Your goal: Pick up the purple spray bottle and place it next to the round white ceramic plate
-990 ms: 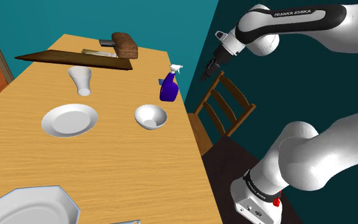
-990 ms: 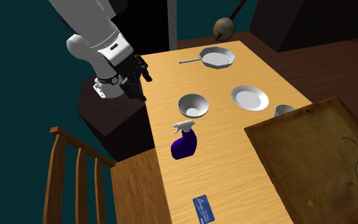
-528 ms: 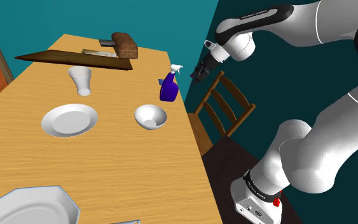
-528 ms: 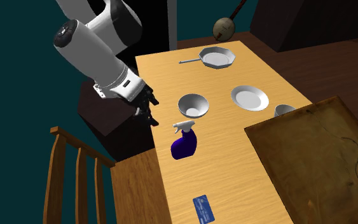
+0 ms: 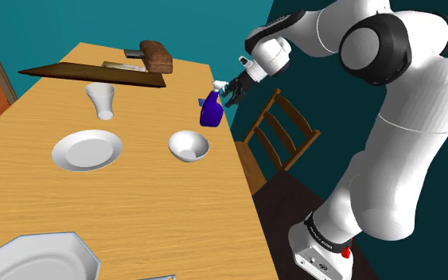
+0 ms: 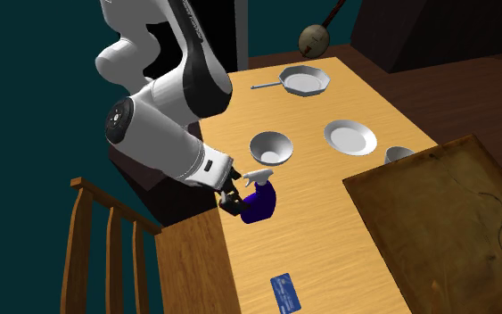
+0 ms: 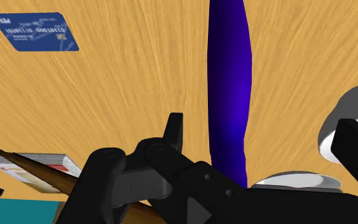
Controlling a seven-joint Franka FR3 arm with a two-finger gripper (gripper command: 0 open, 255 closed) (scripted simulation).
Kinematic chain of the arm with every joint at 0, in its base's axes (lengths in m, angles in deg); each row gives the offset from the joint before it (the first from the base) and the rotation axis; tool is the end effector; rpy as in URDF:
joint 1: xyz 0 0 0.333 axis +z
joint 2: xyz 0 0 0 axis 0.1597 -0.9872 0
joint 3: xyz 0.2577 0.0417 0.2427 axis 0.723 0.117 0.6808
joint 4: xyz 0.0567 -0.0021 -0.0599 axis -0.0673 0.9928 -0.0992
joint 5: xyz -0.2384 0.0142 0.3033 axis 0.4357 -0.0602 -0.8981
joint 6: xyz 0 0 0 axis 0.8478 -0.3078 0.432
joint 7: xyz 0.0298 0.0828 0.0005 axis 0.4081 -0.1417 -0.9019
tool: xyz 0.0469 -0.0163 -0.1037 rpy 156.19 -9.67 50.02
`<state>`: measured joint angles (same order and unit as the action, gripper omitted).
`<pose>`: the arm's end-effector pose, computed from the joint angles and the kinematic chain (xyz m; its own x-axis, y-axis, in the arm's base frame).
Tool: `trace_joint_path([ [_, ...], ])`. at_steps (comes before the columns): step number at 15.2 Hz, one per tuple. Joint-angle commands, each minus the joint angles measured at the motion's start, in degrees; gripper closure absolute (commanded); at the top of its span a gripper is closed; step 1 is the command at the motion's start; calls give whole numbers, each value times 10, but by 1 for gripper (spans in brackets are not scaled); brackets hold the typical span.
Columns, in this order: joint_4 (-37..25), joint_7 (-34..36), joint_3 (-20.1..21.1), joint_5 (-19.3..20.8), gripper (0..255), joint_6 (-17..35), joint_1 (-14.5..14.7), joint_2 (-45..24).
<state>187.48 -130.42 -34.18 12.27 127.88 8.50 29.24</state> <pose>0.5699 -0.1877 0.3729 0.5134 0.6775 0.5267 0.8016 -0.5977 -0.0125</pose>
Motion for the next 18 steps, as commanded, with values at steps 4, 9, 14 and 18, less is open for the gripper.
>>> trace_joint_path([
  [4, -30, -37, 24, -45, 0, -3, -19, -52],
  [9, -33, -46, 36, -65, 0, 8, -20, -71],
  [14, -33, -46, 36, -65, 0, 8, -20, -71],
  [18, -33, -45, 36, -65, 255, 8, -20, -71],
])
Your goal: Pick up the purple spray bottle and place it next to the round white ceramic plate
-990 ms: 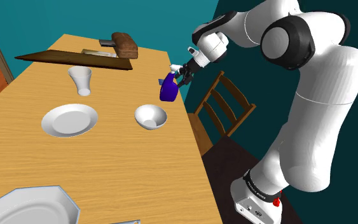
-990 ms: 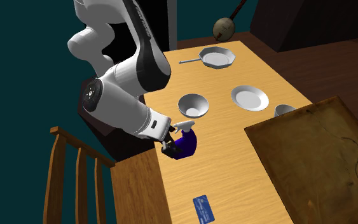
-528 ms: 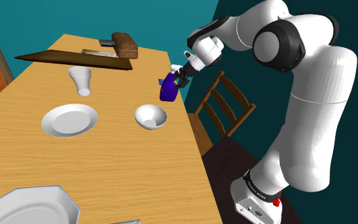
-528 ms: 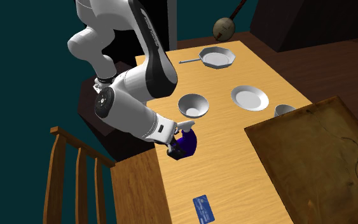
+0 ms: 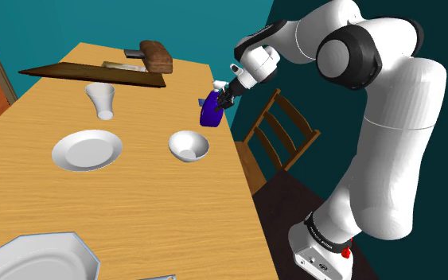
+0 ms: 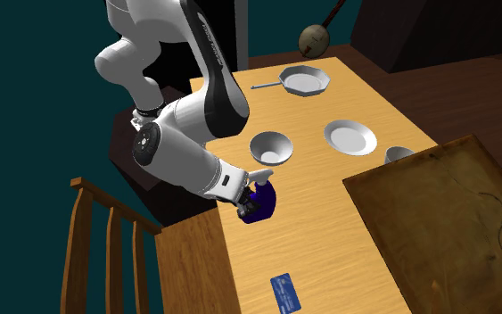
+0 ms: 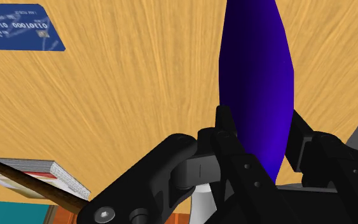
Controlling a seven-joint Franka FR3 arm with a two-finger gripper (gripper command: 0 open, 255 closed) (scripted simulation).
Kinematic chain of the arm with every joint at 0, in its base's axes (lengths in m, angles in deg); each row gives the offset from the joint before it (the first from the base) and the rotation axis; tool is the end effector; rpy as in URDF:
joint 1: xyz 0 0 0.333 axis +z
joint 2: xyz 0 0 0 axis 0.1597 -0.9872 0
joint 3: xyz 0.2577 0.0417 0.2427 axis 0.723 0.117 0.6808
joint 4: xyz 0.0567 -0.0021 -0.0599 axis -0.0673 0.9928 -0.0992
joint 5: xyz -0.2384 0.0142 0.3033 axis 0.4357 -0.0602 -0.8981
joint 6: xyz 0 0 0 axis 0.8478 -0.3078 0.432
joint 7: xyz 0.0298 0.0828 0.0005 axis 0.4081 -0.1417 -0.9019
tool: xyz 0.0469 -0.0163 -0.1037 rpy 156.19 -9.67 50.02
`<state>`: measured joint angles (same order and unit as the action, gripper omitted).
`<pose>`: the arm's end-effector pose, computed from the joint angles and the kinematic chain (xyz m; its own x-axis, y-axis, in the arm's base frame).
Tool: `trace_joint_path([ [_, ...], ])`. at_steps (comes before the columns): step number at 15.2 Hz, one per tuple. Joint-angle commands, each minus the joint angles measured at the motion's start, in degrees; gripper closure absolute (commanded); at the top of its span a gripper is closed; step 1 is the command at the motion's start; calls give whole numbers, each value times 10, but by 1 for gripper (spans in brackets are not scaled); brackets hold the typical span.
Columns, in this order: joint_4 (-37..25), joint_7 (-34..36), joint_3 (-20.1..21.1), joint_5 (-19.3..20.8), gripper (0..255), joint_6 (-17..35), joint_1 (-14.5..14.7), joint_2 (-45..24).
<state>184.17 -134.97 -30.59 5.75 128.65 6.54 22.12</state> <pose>0.5988 -0.1734 0.3295 0.4871 0.6878 0.5381 0.8175 -0.5759 -0.0039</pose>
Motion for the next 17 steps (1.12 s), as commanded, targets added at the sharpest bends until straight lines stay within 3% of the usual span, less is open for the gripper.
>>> trace_joint_path([
  [1, 0, 0, 0, 0, 255, 0, 0, 0],
  [7, 0, 0, 0, 0, 255, 0, 0, 0],
  [17, -9, 55, -24, 57, 255, -26, 19, 50],
])
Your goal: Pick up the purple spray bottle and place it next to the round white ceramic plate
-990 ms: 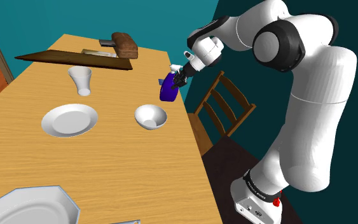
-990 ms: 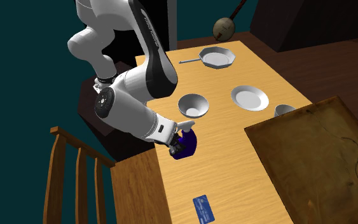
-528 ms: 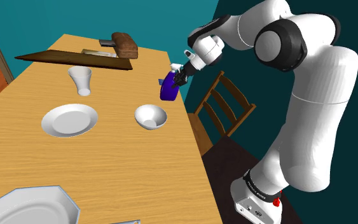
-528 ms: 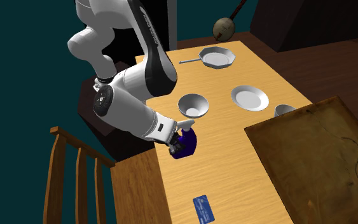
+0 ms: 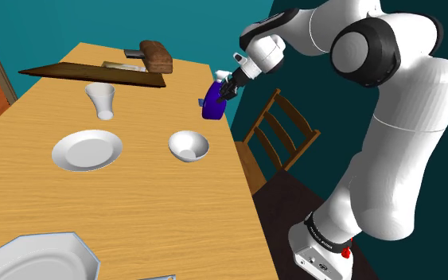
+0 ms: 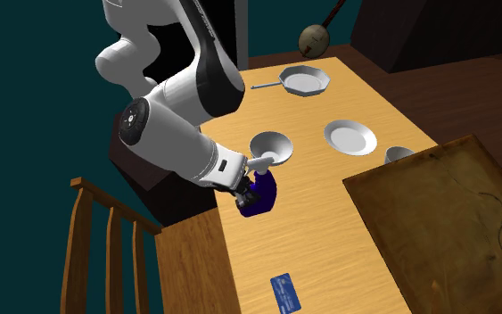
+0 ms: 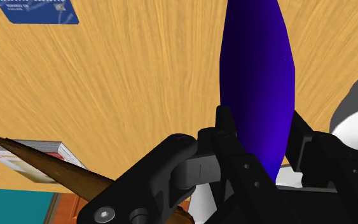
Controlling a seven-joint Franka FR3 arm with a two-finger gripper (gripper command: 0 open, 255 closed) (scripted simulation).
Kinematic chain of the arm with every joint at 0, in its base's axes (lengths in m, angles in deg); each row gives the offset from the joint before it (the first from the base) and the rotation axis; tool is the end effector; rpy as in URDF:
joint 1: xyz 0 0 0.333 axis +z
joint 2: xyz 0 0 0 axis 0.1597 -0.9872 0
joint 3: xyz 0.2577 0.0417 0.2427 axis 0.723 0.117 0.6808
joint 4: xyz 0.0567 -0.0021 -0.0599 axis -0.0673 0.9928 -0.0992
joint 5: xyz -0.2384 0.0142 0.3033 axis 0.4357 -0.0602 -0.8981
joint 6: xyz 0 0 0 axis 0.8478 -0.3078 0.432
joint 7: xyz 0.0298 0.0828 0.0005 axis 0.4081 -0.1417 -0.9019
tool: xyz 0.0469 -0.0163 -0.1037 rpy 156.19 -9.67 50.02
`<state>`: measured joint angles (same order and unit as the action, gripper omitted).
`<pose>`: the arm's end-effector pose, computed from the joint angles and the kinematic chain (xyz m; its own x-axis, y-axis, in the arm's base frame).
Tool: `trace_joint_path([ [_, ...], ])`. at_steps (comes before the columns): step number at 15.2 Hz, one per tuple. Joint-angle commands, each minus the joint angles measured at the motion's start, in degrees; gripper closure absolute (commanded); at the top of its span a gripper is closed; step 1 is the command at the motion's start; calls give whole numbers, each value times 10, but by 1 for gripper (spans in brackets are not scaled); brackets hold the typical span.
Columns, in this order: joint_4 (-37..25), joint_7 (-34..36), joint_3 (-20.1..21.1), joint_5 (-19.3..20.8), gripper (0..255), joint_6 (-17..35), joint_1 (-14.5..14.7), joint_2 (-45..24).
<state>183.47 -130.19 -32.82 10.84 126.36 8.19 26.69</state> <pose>0.5947 -0.1746 0.3771 0.4869 0.6879 0.5382 0.8177 -0.5757 -0.0039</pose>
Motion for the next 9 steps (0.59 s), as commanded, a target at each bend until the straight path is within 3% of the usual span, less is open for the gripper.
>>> trace_joint_path([
  [1, -4, 13, -4, 11, 255, -6, 4, 9],
  [9, -22, 57, -19, 54, 255, -31, 16, 44],
])
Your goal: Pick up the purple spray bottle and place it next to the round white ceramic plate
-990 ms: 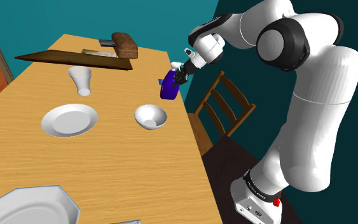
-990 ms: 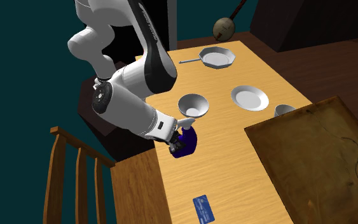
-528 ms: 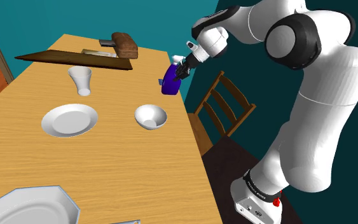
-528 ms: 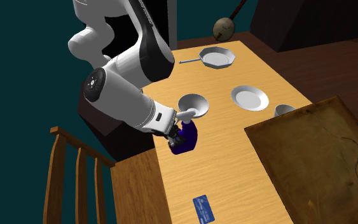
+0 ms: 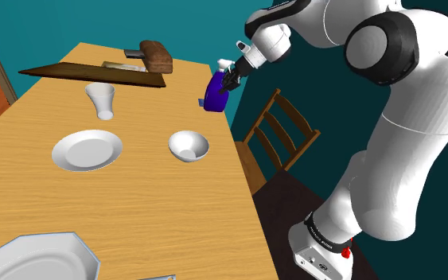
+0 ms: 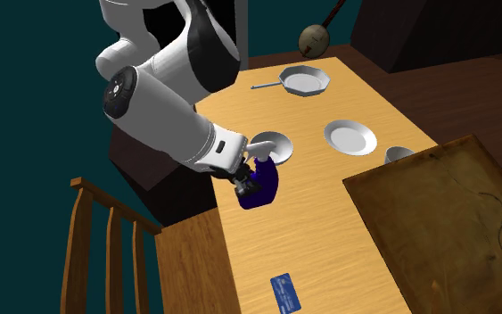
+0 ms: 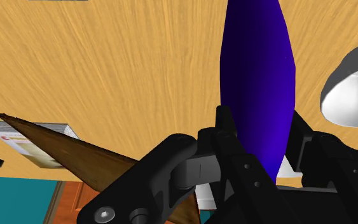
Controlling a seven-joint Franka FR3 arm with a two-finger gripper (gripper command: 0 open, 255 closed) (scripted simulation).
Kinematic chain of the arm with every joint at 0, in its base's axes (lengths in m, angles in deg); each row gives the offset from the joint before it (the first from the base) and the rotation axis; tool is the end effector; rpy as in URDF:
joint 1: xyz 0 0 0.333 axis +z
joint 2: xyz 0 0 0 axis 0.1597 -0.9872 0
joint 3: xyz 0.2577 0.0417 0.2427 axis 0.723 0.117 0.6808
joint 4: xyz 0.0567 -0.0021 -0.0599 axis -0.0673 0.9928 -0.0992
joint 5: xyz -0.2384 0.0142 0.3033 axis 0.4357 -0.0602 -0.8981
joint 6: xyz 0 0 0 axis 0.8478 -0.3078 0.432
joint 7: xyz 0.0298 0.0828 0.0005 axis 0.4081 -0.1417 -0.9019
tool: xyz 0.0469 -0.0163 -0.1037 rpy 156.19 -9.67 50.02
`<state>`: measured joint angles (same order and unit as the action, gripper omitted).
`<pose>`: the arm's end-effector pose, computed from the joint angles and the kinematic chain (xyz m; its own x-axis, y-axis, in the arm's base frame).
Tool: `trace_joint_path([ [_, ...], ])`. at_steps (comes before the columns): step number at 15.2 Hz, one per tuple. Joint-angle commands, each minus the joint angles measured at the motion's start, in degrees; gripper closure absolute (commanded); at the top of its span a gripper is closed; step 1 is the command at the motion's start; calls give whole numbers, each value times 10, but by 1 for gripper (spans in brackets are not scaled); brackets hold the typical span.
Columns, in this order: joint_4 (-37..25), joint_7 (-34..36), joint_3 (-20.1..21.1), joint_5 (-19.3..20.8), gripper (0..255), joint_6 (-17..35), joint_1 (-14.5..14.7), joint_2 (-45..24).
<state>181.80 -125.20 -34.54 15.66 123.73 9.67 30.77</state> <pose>0.5918 -0.1739 0.4245 0.4868 0.6880 0.5383 0.8177 -0.5756 -0.0038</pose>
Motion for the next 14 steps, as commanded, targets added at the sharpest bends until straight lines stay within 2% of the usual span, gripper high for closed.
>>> trace_joint_path([
  [1, -8, 12, -3, 11, 255, -9, 2, 8],
  [14, -56, 79, -19, 67, 255, -62, 12, 49],
])
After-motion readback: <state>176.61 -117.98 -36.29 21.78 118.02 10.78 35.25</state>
